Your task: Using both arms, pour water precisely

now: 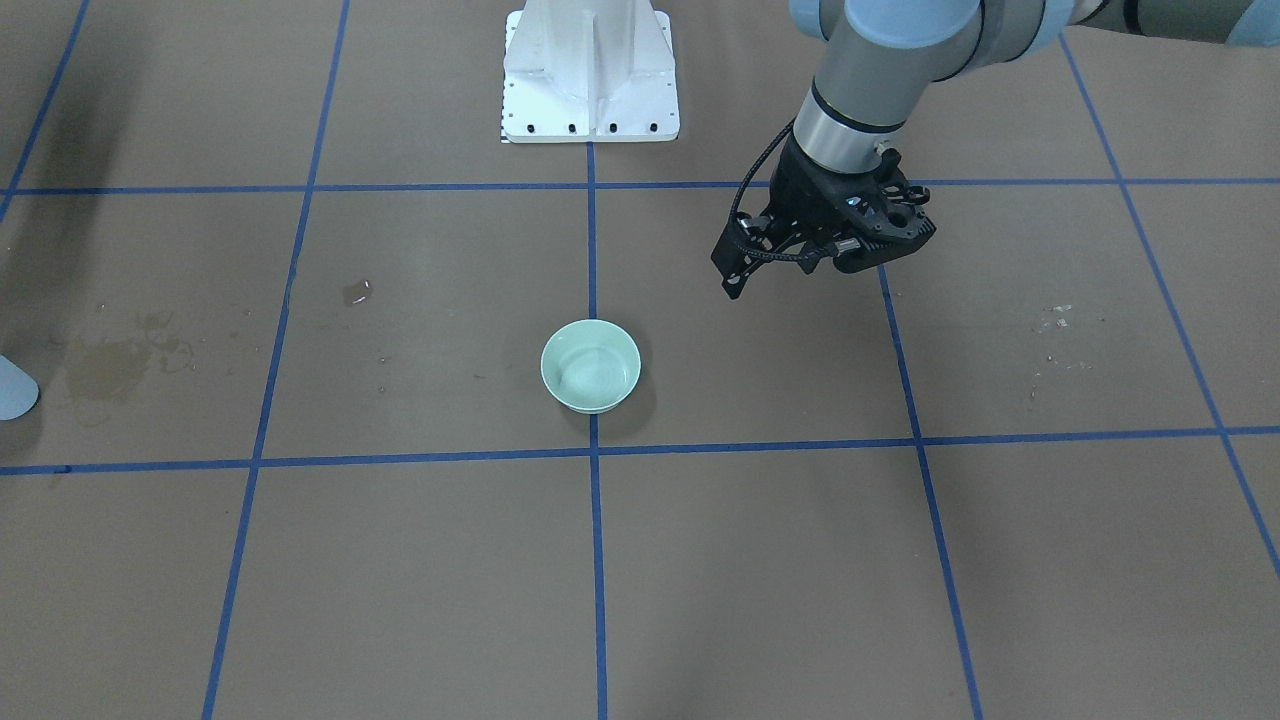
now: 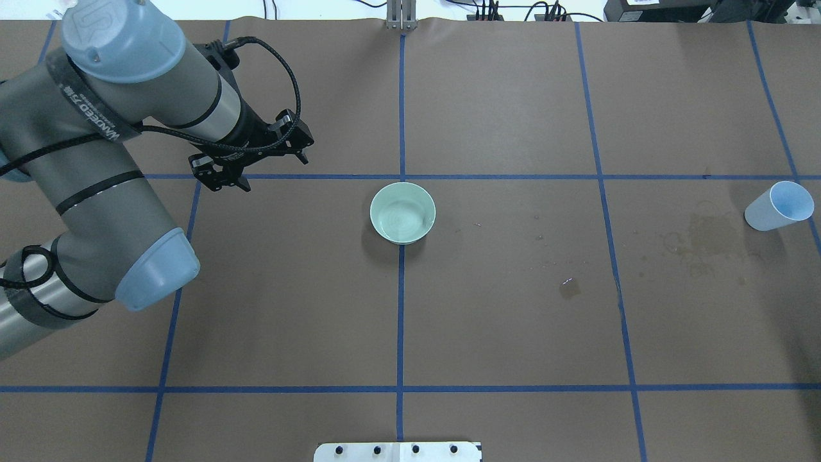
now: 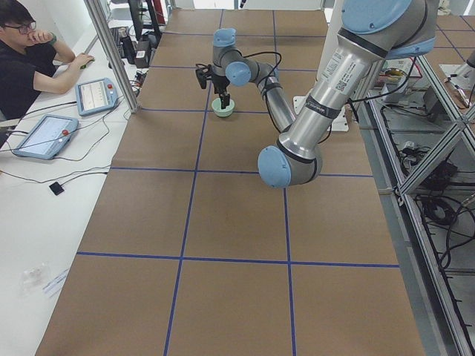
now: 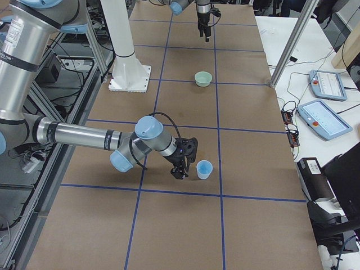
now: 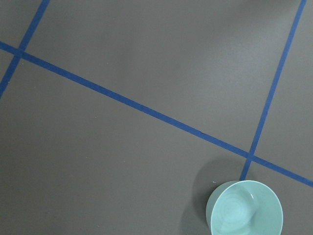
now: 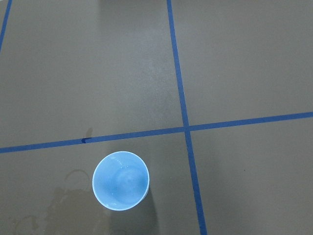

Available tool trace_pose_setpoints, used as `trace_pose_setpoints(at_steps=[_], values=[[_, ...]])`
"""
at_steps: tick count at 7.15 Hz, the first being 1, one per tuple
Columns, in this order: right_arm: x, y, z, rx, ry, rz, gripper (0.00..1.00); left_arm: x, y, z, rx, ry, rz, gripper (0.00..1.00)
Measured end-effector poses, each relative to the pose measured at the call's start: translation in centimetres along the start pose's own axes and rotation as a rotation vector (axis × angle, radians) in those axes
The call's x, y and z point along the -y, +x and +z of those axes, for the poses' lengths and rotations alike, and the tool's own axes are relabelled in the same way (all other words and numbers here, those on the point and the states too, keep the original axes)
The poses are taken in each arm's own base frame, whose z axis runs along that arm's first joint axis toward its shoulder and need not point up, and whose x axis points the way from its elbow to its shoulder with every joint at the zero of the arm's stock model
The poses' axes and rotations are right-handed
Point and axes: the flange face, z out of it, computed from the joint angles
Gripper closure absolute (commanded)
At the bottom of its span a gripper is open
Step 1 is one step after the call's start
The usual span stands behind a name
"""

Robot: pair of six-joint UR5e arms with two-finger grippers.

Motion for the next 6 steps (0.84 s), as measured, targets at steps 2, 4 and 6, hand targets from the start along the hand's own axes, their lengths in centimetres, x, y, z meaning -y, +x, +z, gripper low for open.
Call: trace_pose_setpoints(at_steps=[2, 4, 6], values=[[-2.5, -2.5, 3.4, -0.045, 0.031, -0.017, 0.00, 0.0, -0.7, 0.6, 0.013, 0.001, -0.005, 0.00], [-5.4, -5.9, 6.6, -0.073, 0.078, -0.018, 0.00, -0.2, -0.8, 0.9, 0.016, -0.004, -0.004, 0.00], [-8.0, -7.1, 8.4, -0.117, 0.125, -0.041, 0.01, -0.2, -0.8, 1.0, 0.018, -0.005, -0.004, 0.00]])
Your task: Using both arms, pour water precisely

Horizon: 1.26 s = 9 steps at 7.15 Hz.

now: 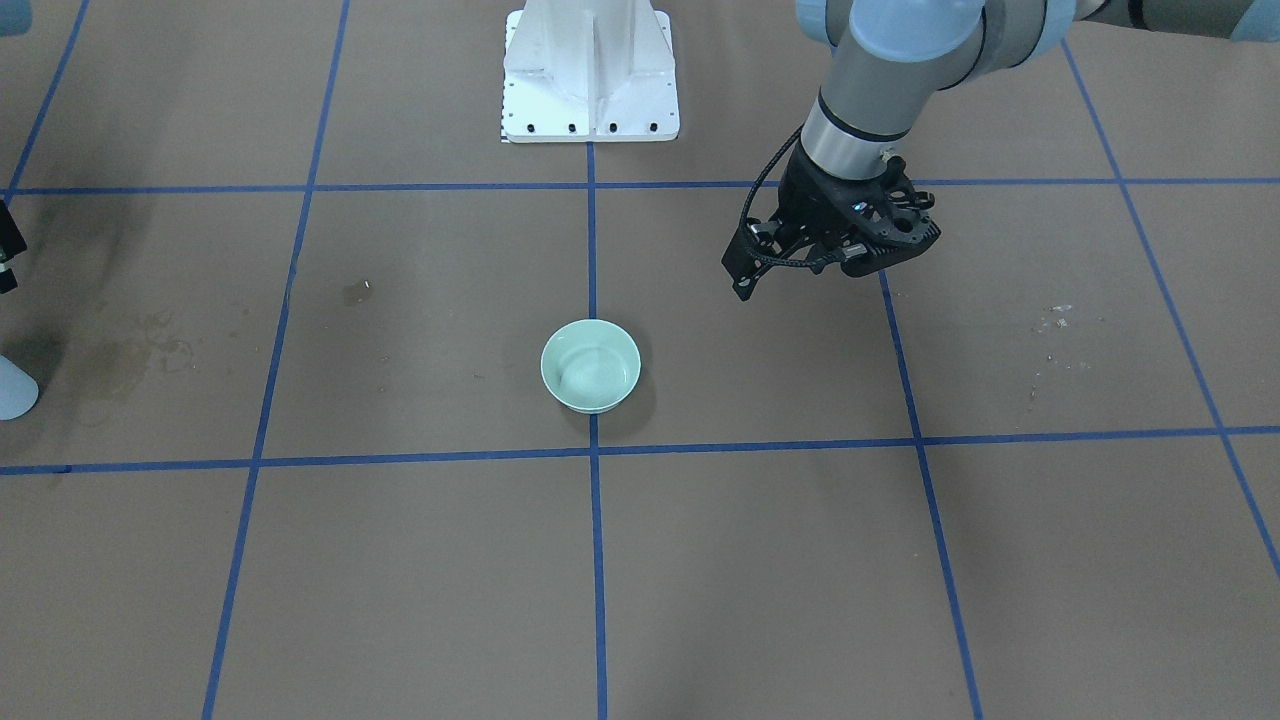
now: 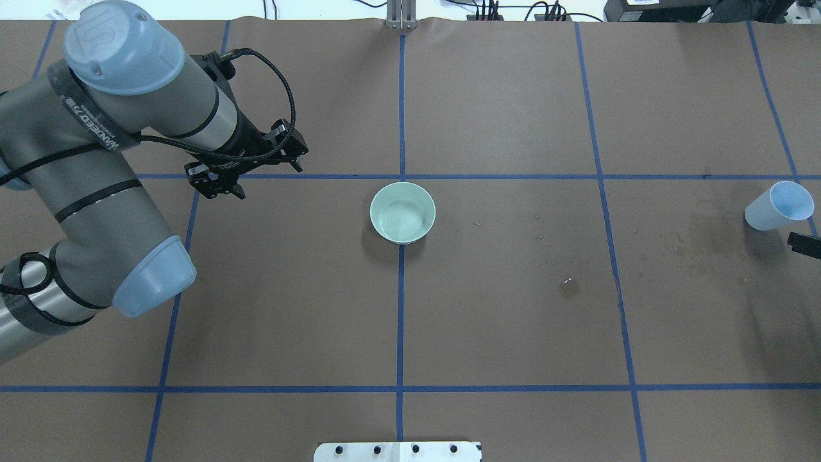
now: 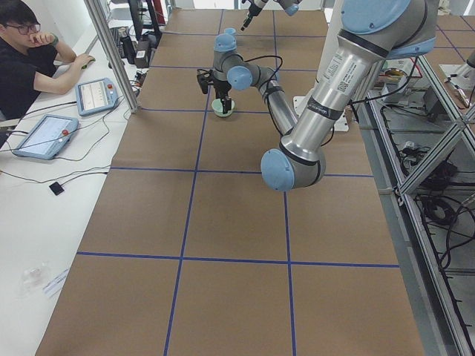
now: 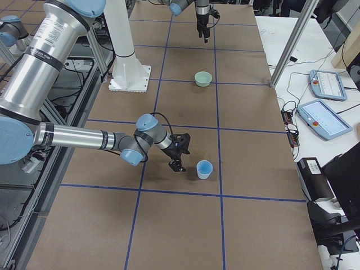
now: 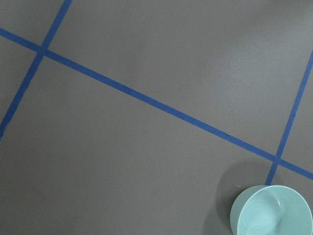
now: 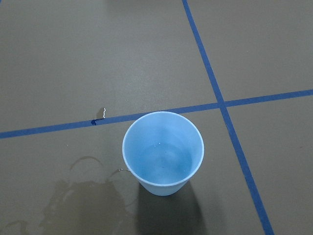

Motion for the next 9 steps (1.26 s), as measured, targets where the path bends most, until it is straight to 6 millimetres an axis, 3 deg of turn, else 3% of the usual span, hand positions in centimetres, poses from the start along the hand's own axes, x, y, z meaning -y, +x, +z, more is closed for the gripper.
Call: trace_pose_setpoints(at_steps=[4, 9], values=[[-3.7, -0.7, 3.2, -0.090, 0.132, -0.053, 0.01, 0.2, -0.1, 0.6, 0.009, -0.003, -0.002, 0.00], [-4.8, -1.0, 8.7, -0.164, 0.279, -0.096, 0.01, 0.1, 0.0, 0.7, 0.009, -0.004, 0.000, 0.00]])
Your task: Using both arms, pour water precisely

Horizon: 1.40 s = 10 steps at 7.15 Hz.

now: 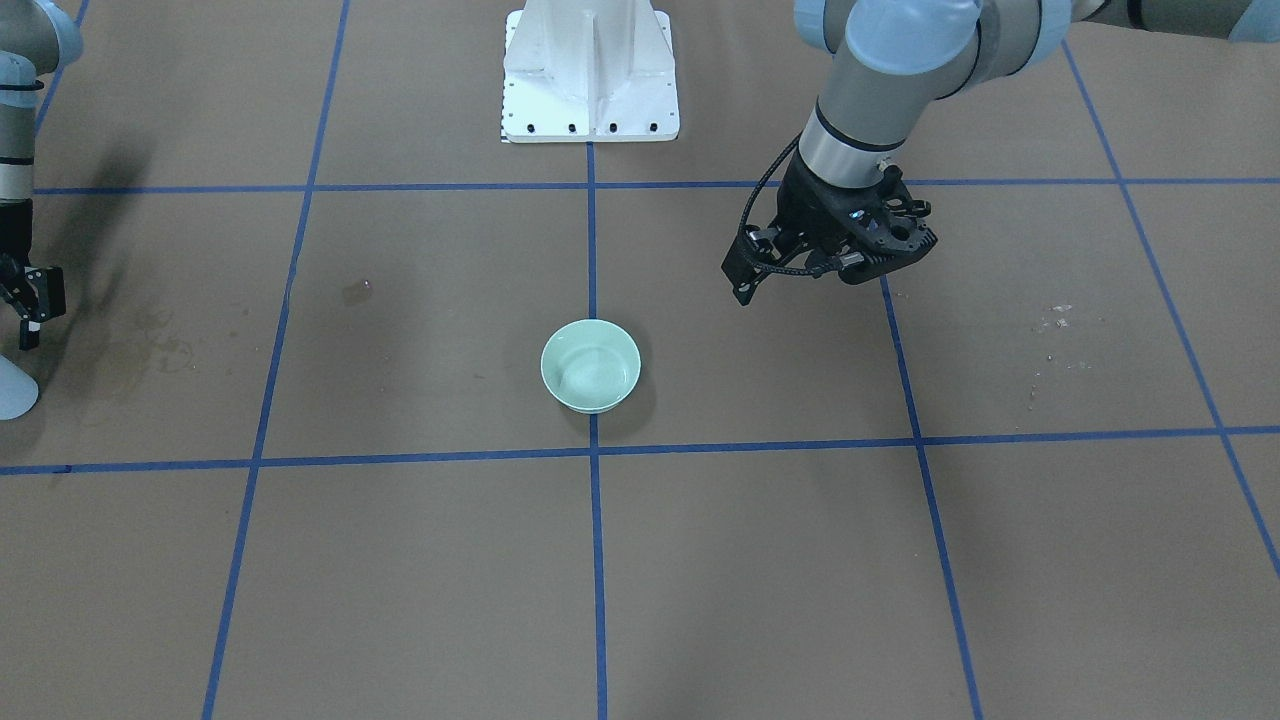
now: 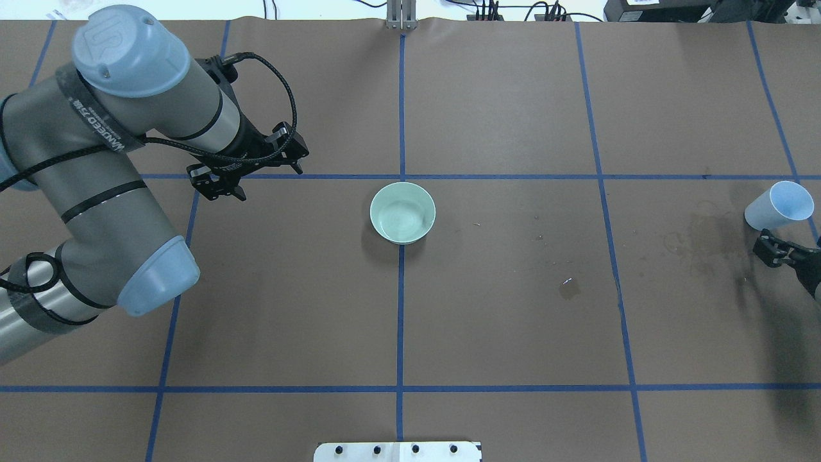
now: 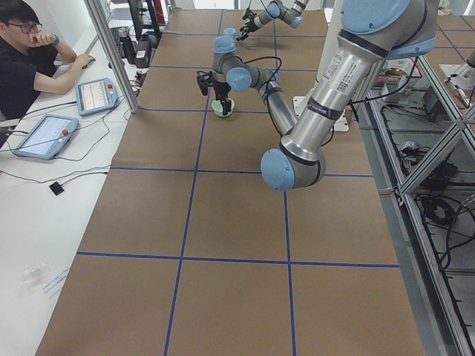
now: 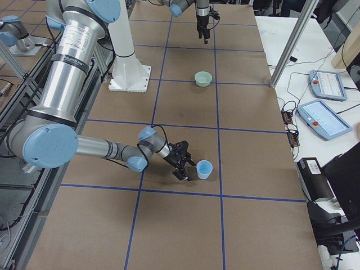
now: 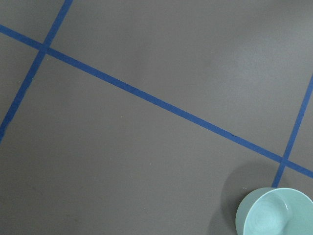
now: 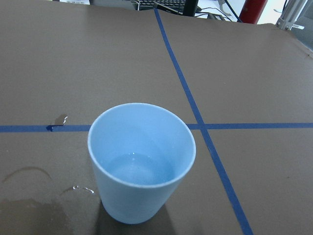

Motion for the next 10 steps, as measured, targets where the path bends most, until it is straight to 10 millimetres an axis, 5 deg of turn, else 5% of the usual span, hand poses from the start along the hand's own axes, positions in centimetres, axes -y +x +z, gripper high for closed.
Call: trace_pose_setpoints(at_steps=[10], values=[[-0.1, -2.6, 2.8, -0.009, 0.084, -0.007, 0.01, 0.1, 0.1, 0.2, 0.004, -0.001, -0.003, 0.00]])
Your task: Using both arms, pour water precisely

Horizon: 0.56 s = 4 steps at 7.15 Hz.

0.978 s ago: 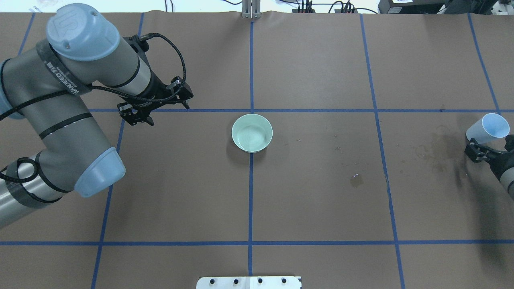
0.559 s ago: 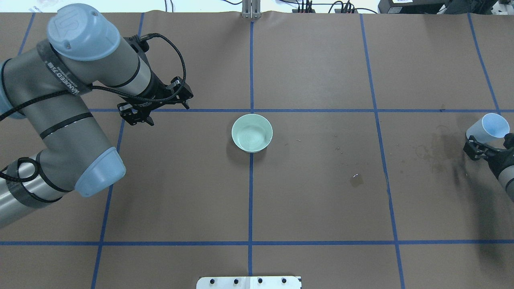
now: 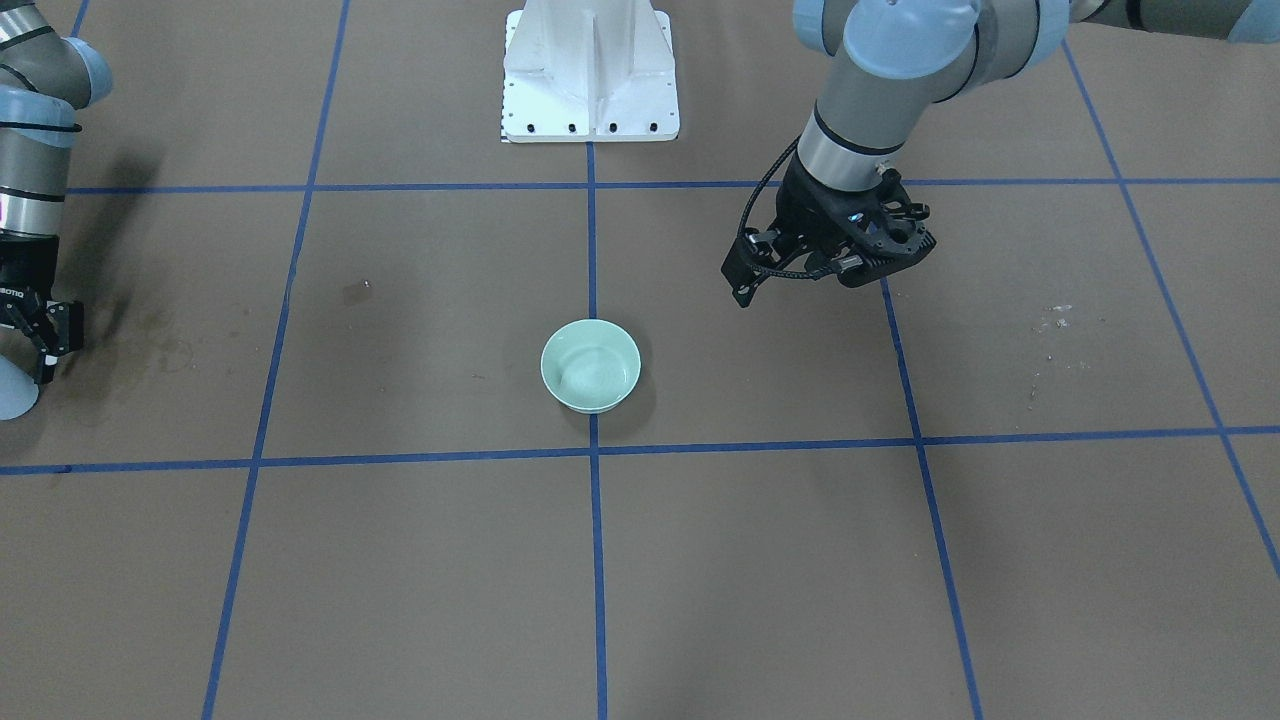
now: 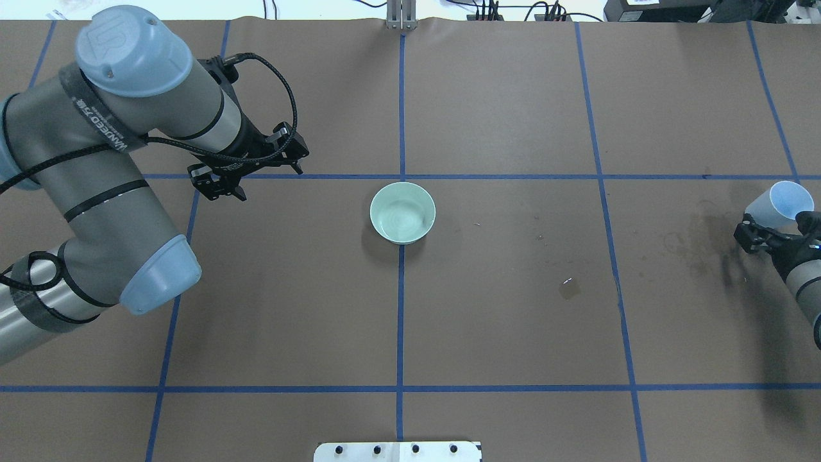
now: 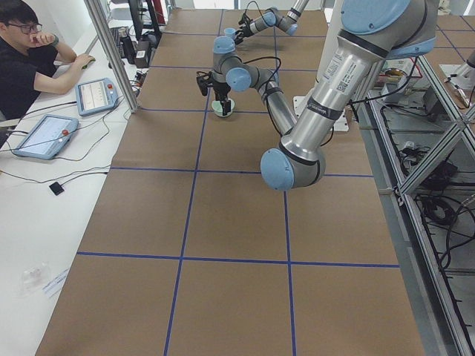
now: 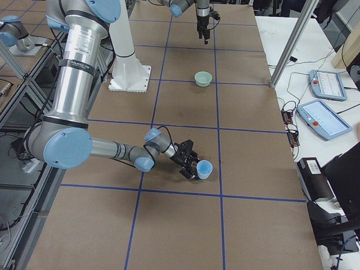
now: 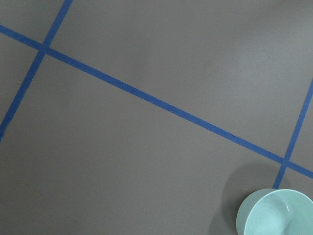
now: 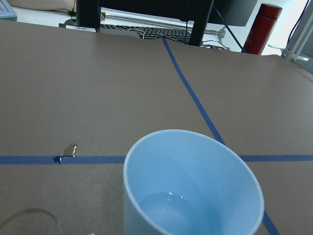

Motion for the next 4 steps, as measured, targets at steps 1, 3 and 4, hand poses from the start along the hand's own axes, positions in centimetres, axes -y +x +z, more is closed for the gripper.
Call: trace_pose_setpoints(at_steps=[1, 3, 4], values=[[0.06, -0.24, 0.03, 0.003, 0.000, 0.002, 0.01, -0.01, 0.06, -0.04, -0.001, 0.000, 0.001, 0.00], [0.54, -0.64, 0.21, 0.006, 0.006, 0.014, 0.01, -0.04, 0.16, -0.10, -0.003, 0.000, 0.002, 0.00], [0.85, -0.51, 0.32, 0.002, 0.010, 0.019, 0.01, -0.05, 0.21, -0.14, -0.003, 0.000, 0.002, 0.00]])
